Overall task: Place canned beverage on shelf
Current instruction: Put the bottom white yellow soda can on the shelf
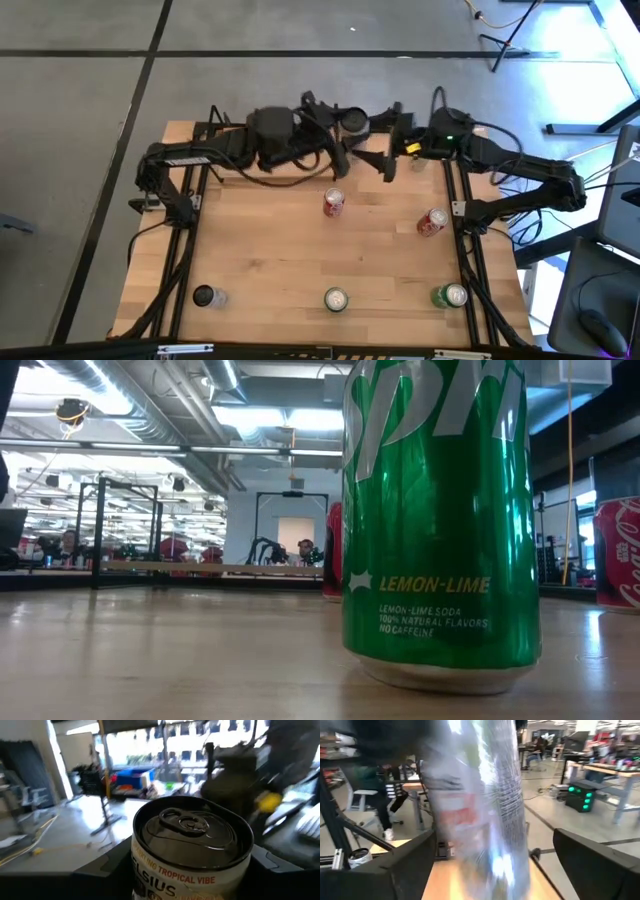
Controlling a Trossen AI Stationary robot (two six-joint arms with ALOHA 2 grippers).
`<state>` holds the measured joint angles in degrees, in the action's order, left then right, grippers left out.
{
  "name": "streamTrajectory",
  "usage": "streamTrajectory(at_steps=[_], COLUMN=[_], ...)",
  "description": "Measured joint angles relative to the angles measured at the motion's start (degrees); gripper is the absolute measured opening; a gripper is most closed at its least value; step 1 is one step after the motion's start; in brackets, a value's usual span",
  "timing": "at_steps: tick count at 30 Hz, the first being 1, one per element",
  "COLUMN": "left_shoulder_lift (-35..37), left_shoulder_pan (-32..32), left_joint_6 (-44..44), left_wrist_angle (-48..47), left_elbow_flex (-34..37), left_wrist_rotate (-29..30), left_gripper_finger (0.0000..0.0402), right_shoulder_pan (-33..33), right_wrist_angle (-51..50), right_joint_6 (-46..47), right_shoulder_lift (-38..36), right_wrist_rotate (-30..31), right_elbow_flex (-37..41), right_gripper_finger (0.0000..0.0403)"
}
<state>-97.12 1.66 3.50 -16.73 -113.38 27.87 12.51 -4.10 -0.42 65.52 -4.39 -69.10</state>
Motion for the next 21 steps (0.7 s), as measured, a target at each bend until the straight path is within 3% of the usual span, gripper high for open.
streamTrajectory(at_steps=[4, 11, 17, 21], left_shoulder_lift=[2.4, 2.7, 3.3, 4.8], left_shoulder_pan=[5.6, 18.9, 28.3, 33.4], left_joint_6=[0.0, 3.1, 6.2, 6.5], left_wrist_angle=[-7.1, -17.9, -16.9, -8.6], left_elbow_flex=[-0.1, 0.1, 6.7, 15.8], left_wrist_rotate=[-5.3, -25.3, -39.7, -49.0], left_gripper_finger=[0.0227, 0.0227, 0.0227, 0.0227], right_shoulder_pan=[0.4, 2.2, 4.9, 4.8], right_wrist_angle=[-5.5, -14.5, -20.8, -20.2], right_joint_6=[-5.8, -5.3, -1.4, -1.0], right_shoulder_lift=[-3.8, -8.2, -9.1, -9.2], right_wrist_rotate=[3.6, 8.8, 8.4, 8.3], right_elbow_flex=[0.0, 0.0, 0.0, 1.4], right_gripper_finger=[0.0339, 0.0289, 0.0278, 0.0278])
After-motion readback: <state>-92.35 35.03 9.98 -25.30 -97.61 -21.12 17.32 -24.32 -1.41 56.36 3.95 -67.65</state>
